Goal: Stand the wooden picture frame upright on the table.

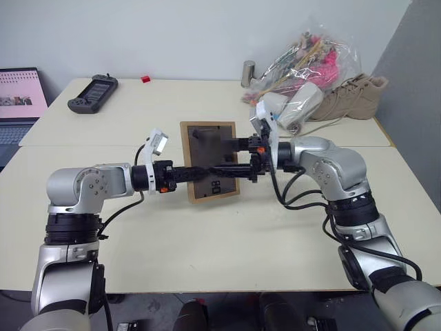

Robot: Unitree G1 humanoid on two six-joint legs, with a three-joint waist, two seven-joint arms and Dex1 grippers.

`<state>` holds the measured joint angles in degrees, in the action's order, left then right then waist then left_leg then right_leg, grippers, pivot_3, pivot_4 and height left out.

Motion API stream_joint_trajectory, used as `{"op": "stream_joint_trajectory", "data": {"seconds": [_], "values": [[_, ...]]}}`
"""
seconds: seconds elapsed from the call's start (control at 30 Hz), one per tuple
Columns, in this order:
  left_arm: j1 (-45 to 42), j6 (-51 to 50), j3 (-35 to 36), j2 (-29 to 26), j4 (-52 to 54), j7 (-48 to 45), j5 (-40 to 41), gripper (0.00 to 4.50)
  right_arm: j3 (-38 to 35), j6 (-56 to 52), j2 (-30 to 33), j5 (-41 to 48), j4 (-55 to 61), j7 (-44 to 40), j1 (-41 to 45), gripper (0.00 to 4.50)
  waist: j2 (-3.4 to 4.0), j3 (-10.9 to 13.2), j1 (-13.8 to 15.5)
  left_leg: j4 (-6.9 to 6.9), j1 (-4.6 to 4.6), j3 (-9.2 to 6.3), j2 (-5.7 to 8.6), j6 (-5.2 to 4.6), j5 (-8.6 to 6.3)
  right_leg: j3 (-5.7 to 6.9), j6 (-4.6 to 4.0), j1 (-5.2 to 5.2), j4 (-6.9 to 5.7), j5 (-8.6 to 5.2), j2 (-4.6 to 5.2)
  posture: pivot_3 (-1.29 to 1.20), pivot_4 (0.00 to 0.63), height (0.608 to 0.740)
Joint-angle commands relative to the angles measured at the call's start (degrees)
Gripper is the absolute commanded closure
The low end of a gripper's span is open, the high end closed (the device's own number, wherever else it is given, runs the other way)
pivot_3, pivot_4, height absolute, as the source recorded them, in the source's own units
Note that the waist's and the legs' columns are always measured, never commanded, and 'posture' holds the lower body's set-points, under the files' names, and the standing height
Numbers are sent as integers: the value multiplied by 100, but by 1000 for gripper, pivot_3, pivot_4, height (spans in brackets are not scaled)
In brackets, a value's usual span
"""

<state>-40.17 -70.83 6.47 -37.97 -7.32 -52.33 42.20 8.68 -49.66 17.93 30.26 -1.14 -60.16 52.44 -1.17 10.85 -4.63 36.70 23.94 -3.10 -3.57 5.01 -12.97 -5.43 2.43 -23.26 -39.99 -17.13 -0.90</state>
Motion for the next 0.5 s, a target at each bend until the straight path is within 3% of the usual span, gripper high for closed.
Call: {"op": "stream_joint_trajectory", "data": {"seconds": [0.03,0.3,0.5], "values": [[-100,153,126,-51,72,-27,43,3227,-126,-419,203,545,521,-295,-88,52,0,0,0,0,0,0,0,0,0,0,0,0,0,0,0,0,150,740],[-122,16,115,-19,82,-41,182,3227,-75,277,396,-62,156,148,-323,52,0,0,-9,0,-1,0,-1,-1,0,-1,0,-1,0,0,-3,0,150,740],[-32,-577,182,-169,194,-115,491,3227,-179,956,1411,-438,-118,-440,-714,52,-1,0,41,1,4,1,4,-1,0,-2,1,-1,3,0,0,0,150,740]]}}
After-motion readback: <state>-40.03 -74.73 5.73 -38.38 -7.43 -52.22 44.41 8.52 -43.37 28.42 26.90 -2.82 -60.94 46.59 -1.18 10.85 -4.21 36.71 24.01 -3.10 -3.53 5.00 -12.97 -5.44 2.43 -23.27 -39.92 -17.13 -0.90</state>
